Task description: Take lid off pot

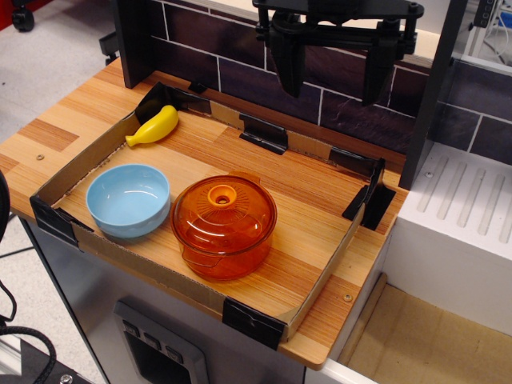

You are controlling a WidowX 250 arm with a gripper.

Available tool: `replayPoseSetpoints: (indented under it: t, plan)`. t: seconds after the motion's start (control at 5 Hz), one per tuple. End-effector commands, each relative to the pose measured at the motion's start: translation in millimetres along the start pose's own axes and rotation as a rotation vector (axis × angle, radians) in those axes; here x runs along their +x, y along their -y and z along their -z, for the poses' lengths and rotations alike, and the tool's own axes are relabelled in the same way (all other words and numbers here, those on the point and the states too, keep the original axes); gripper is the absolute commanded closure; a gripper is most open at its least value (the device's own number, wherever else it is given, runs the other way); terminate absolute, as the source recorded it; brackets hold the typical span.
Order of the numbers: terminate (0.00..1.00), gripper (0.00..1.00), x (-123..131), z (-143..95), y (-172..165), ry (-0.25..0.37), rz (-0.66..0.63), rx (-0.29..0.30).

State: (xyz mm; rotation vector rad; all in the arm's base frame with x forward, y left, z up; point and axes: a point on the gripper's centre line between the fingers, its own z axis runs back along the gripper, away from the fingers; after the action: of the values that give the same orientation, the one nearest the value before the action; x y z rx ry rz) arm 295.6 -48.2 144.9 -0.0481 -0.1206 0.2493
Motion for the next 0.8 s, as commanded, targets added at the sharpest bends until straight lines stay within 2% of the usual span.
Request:
replayPoseSetpoints:
  t: [0.0, 0.2, 0.4, 0.6]
  plan:
    - [0.0, 0.0, 0, 0, 0, 0.0, 0.0, 0.0]
    - [0.0, 0.0, -5, -3, -23, 0.019, 0.068, -0.001]
    - [0.0, 0.0, -16, 0, -45, -0.057, 0.135, 0.012]
    - [0.0, 0.0, -26, 5, -66, -0.055, 0.175, 0.019]
